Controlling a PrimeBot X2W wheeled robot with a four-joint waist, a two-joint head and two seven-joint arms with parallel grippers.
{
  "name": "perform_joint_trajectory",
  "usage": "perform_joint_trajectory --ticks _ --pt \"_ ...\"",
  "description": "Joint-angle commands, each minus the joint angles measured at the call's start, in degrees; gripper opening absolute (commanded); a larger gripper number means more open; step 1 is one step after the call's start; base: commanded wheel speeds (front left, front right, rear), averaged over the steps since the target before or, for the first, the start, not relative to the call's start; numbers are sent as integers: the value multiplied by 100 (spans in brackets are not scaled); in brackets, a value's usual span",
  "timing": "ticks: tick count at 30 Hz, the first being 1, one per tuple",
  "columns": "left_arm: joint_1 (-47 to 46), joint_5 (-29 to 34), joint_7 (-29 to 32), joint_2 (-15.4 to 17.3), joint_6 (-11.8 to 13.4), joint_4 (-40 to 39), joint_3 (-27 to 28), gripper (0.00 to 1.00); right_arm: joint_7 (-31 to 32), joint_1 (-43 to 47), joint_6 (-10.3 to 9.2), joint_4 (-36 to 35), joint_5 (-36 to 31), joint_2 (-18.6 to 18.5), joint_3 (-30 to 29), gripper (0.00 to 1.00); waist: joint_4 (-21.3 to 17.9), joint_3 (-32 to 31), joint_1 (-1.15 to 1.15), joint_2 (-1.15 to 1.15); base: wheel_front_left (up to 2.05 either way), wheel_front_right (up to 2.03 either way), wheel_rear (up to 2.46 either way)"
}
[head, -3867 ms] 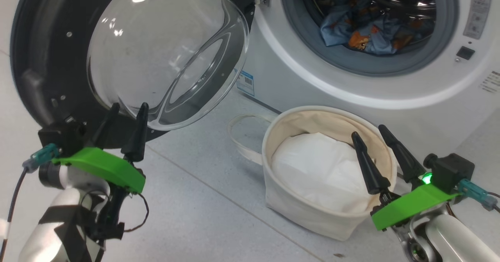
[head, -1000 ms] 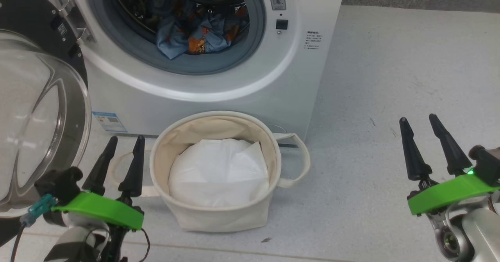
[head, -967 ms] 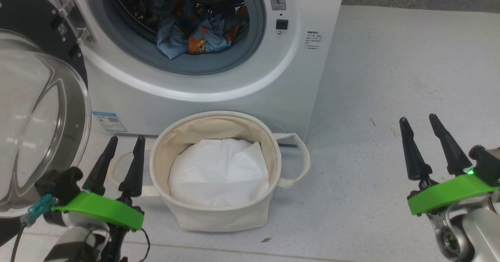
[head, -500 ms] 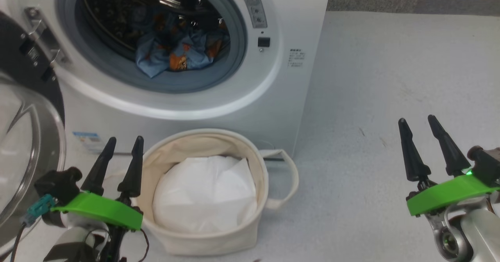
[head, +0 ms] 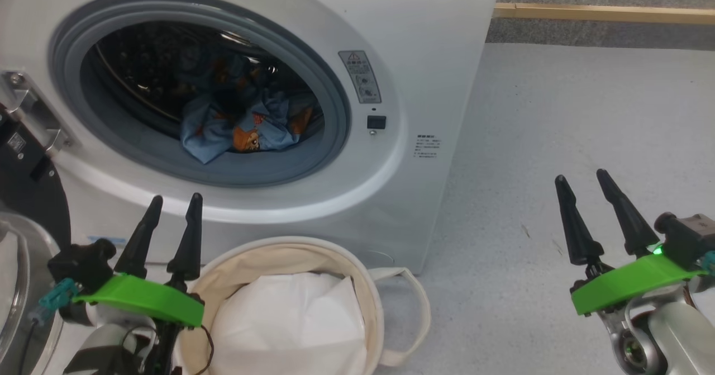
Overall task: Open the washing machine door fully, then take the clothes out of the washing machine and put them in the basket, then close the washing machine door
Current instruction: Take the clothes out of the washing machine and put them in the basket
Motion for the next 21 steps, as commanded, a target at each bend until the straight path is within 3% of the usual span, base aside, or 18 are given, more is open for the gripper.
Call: perform_joint_trajectory --ticks 1,21 --pt "-266 17 -48 110 34 -115 262 100 -62 -62 43 -192 41 -106 98 100 11 16 0 0 73 -73 0" --pt "-605 725 -75 -175 303 111 489 100 -113 -166 43 -280 63 -172 168 100 -200 434 0 0 10 -10 0"
